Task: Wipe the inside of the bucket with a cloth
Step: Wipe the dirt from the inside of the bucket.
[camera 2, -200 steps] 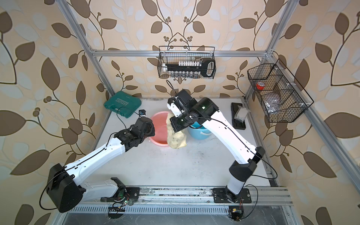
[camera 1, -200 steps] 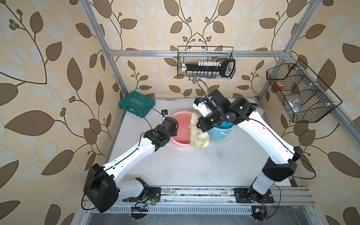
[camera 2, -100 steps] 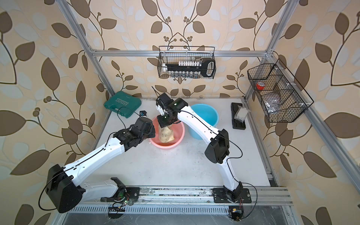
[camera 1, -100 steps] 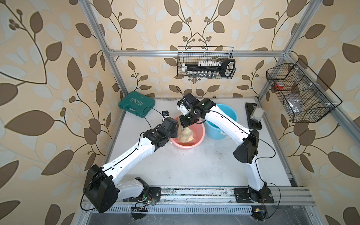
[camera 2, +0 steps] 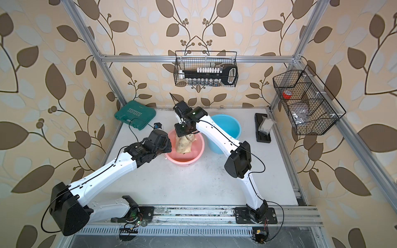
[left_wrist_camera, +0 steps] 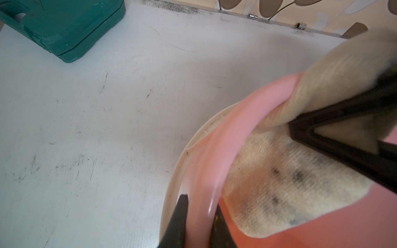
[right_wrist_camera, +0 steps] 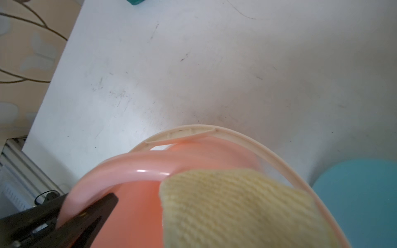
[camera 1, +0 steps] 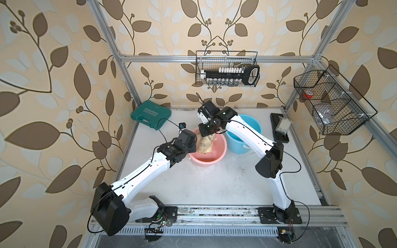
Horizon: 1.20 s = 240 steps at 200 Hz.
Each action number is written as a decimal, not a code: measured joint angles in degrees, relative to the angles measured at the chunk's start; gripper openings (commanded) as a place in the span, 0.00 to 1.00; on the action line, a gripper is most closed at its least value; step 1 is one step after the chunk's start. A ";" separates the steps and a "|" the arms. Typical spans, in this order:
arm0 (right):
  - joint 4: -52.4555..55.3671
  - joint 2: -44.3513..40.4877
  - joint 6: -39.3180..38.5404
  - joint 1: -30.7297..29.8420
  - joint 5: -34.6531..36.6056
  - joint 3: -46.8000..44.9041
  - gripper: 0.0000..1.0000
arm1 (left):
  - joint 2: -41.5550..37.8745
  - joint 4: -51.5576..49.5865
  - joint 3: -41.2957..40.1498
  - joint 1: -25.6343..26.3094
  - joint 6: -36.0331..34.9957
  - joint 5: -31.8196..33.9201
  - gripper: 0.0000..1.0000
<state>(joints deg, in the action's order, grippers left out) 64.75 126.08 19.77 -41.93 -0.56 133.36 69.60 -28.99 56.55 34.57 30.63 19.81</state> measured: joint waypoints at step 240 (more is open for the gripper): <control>9.99 -27.34 -6.29 2.56 -34.53 -26.91 0.00 | -0.61 -2.12 1.66 0.98 -4.98 6.38 0.00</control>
<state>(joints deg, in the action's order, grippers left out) 74.74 98.74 13.47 -39.38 -35.09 106.45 68.99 -31.11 58.22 35.55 25.65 26.20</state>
